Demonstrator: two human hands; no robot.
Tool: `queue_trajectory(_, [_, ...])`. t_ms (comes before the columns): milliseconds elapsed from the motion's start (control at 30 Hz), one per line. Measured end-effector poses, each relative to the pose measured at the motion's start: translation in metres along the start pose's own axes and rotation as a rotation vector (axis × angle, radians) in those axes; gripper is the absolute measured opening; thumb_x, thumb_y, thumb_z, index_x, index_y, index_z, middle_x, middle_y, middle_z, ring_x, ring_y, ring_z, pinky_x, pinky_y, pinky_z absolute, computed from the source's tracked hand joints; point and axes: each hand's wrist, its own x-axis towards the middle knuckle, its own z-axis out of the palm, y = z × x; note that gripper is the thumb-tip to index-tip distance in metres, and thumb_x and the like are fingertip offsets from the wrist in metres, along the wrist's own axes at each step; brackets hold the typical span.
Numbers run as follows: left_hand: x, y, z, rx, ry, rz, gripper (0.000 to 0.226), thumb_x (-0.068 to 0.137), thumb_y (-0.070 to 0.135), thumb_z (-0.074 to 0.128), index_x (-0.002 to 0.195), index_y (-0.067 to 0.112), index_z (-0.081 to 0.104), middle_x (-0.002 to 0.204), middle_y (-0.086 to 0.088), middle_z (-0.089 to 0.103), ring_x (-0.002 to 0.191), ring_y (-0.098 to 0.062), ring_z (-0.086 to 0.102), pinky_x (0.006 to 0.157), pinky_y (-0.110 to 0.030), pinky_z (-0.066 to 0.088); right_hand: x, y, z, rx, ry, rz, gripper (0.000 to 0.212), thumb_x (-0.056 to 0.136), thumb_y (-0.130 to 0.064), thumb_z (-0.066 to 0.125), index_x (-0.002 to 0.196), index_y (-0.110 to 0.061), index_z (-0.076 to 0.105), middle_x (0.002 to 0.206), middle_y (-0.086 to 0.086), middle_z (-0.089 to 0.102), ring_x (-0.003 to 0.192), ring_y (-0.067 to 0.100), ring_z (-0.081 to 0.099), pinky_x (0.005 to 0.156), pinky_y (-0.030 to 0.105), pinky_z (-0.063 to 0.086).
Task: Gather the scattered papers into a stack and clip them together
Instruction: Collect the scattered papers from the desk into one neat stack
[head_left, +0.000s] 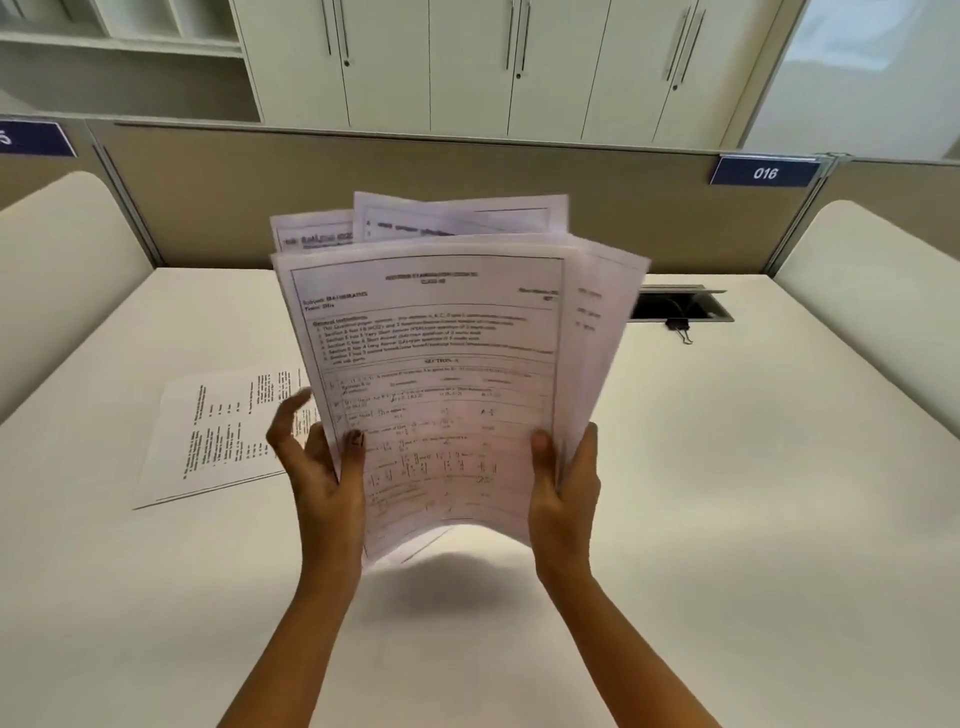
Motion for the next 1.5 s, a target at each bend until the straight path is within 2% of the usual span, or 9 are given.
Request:
queue_trajectory(133, [-0.002,0.006,0.000,0.034,0.018,0.114,0.054,0.093,0.009,0.051,0.136,0.026,0.023,0.116,-0.020,0.055,0.104,-0.026,0.060,0.081,-0.038,0.056,-0.006,0.002,0.000,0.120,0.148,-0.061,0.014,0.092,-0.023,0.045,0.100,-0.033,0.042,0.093,-0.029,0.061,0.085,0.002,0.064,0.064,0.019,0.056])
queue_trajectory(333, [-0.013,-0.008,0.002,0.205,0.026,0.075,0.022,0.092,0.037,0.037,0.114,0.042,0.038,0.108,0.030,0.055,0.097,0.002,0.059,0.064,-0.016,0.055,-0.022,0.021,0.002,0.135,0.117,-0.050,0.017,0.091,-0.027,0.039,0.100,-0.013,0.043,0.090,-0.017,0.059,0.082,0.006,0.061,0.061,0.019,0.053])
queue_trajectory(567, [-0.007,-0.005,0.006,0.244,0.100,0.085,0.015,0.093,0.034,0.035,0.103,0.043,0.042,0.099,0.034,0.055,0.091,0.007,0.059,0.063,-0.011,0.053,-0.011,0.011,0.008,0.159,0.108,-0.070,0.012,0.094,-0.020,0.032,0.086,-0.018,0.041,0.077,-0.026,0.055,0.068,-0.005,0.054,0.055,0.011,0.046])
queue_trajectory(733, [-0.006,-0.021,0.006,0.177,0.057,-0.006,0.013,0.098,0.033,0.034,0.108,0.025,0.037,0.100,0.030,0.057,0.090,0.007,0.059,0.061,-0.010,0.051,-0.012,0.028,0.013,0.114,0.067,-0.011,0.012,0.094,-0.026,0.032,0.092,-0.024,0.043,0.086,-0.022,0.057,0.079,0.003,0.059,0.059,0.017,0.052])
queue_trajectory(900, [-0.015,-0.043,0.000,0.327,-0.026,-0.118,0.026,0.091,0.042,0.040,0.114,0.054,0.035,0.113,0.014,0.056,0.091,-0.004,0.061,0.069,-0.015,0.054,-0.024,0.056,0.015,0.098,0.015,0.104,0.013,0.094,-0.029,0.032,0.093,-0.033,0.044,0.094,-0.013,0.059,0.088,0.011,0.061,0.066,0.025,0.057])
queue_trajectory(1067, [-0.007,-0.051,-0.012,0.526,-0.032,-0.032,0.055,0.085,0.047,0.047,0.124,0.008,0.052,0.116,-0.009,0.061,0.090,-0.025,0.061,0.067,-0.017,0.055,-0.016,0.061,0.016,0.017,-0.043,0.098,0.012,0.093,-0.027,0.032,0.097,-0.031,0.043,0.095,-0.009,0.059,0.089,0.012,0.061,0.066,0.024,0.059])
queue_trajectory(1233, [0.013,-0.055,-0.026,0.545,0.060,-0.049,0.041,0.086,0.033,0.055,0.110,0.002,0.063,0.103,-0.016,0.068,0.087,-0.031,0.064,0.074,-0.041,0.056,0.011,0.068,0.019,-0.125,-0.078,0.101,0.022,0.097,-0.030,0.031,0.105,-0.024,0.051,0.099,-0.005,0.062,0.090,0.012,0.060,0.069,0.021,0.052])
queue_trajectory(1400, [0.025,-0.065,-0.047,0.369,0.194,-0.262,0.018,0.089,0.019,0.060,0.105,0.013,0.063,0.092,-0.006,0.065,0.089,-0.031,0.063,0.077,-0.038,0.052,0.032,0.088,0.026,-0.256,-0.059,0.173,0.024,0.100,-0.031,0.036,0.117,-0.026,0.051,0.120,-0.008,0.061,0.112,0.007,0.054,0.097,0.027,0.043])
queue_trajectory(1500, [0.028,-0.069,-0.056,0.271,0.262,-0.366,0.014,0.090,0.015,0.059,0.103,0.018,0.062,0.091,0.001,0.065,0.091,-0.026,0.063,0.075,-0.028,0.048,0.043,0.112,0.026,-0.603,-0.251,0.216,0.051,0.098,-0.043,0.034,0.143,-0.018,0.034,0.152,0.001,0.033,0.143,0.019,0.026,0.119,0.039,0.019])
